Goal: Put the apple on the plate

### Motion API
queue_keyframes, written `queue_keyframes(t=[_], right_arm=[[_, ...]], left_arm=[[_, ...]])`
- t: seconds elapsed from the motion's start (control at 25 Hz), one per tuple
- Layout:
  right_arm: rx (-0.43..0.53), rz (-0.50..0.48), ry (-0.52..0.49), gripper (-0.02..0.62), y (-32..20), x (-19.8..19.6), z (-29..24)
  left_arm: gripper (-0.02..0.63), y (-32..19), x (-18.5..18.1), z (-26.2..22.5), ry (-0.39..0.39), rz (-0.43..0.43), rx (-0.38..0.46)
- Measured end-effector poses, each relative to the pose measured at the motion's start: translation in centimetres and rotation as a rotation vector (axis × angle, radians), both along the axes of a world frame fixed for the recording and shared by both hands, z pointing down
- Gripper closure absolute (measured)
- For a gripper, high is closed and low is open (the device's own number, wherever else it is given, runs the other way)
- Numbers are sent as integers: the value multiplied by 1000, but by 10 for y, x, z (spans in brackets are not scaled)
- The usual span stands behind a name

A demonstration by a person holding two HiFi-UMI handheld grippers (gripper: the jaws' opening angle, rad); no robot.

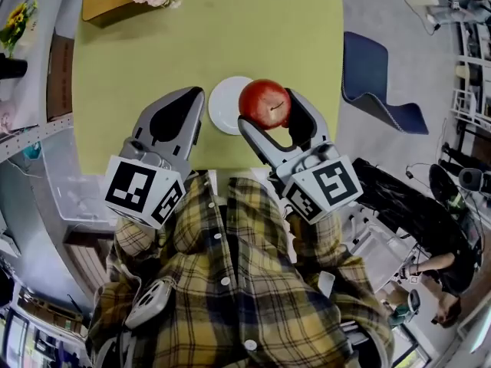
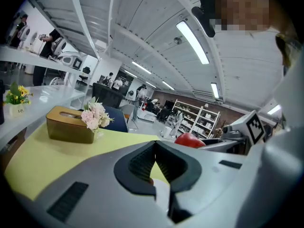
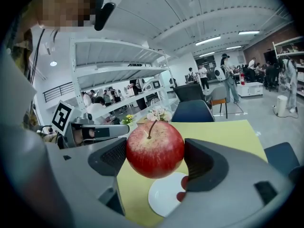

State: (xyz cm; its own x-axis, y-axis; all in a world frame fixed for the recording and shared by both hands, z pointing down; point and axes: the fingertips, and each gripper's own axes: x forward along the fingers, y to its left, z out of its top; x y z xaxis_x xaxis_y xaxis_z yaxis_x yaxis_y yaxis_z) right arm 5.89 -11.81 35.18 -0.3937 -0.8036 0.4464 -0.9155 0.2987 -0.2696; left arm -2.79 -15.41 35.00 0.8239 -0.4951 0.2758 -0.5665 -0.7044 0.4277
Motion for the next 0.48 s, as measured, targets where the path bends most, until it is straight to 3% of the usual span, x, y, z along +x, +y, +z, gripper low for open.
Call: queue_keyframes(t=[0.48], right_arm=[[-113,-16,-5,232,-2,-16,96]], left_arm=[[598,1,-1,81,-48,27,-88]])
